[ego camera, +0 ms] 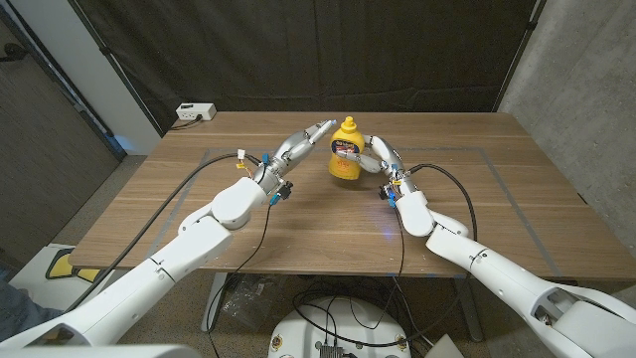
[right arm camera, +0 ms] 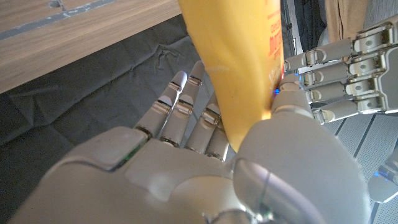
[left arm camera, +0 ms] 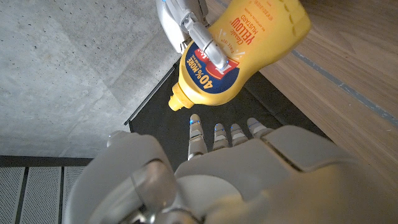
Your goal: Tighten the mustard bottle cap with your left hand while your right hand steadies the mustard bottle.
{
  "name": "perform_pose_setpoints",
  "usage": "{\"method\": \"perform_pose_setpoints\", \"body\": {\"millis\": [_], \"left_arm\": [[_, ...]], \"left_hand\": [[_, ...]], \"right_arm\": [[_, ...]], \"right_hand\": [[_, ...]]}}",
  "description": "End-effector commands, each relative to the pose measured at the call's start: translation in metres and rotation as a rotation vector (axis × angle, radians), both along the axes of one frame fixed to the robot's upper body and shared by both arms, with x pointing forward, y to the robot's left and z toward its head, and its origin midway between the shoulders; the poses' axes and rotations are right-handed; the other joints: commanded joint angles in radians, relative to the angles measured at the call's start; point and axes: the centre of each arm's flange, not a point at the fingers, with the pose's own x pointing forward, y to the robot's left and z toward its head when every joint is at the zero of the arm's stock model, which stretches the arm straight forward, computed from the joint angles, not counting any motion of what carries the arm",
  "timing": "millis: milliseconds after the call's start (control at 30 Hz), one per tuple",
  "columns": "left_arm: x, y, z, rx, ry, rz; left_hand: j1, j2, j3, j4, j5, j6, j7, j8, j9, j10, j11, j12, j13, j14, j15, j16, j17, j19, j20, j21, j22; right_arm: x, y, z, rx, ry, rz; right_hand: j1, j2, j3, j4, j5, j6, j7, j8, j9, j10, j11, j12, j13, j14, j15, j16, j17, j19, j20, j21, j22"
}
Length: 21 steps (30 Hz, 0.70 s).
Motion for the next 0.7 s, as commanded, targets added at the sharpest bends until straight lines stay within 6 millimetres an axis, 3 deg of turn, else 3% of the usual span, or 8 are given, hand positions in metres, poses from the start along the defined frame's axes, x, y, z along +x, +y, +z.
{"method": "perform_pose_setpoints", "body": {"millis": [33, 700], "left_arm": [[0.004, 0.004, 0.0, -0.005, 0.005, -0.005], [0.007, -0.004, 0.011, 0.032, -0.013, -0.026]], "left_hand": [[-0.004, 0.002, 0.003, -0.003, -0.005, 0.001, -0.003, 0.01, 0.003, -0.006, -0.007, -0.003, 0.002, -0.005, -0.007, -0.002, 0.002, -0.074, 0.007, 0.007, 0.001], [-0.001, 0.003, 0.004, -0.003, -0.006, 0.012, -0.007, 0.016, 0.002, -0.008, -0.01, -0.003, 0.002, -0.007, -0.009, -0.002, 0.002, -0.078, 0.007, 0.005, 0.001]], "right_arm": [[0.004, 0.006, 0.005, 0.003, -0.007, 0.008], [0.003, 0.006, 0.006, 0.014, -0.019, 0.015]], "right_hand": [[0.067, 0.073, 0.05, 0.042, -0.001, 0.037, -0.028, 0.001, 0.006, 0.008, 0.003, 0.002, 0.004, 0.008, -0.09, -0.002, 0.002, 0.005, -0.045, -0.006, 0.001], [0.067, 0.074, 0.051, 0.042, -0.003, 0.038, -0.029, -0.002, 0.006, 0.01, 0.003, 0.0, 0.004, 0.009, -0.09, -0.002, 0.002, 0.005, -0.046, -0.007, 0.001]]}}
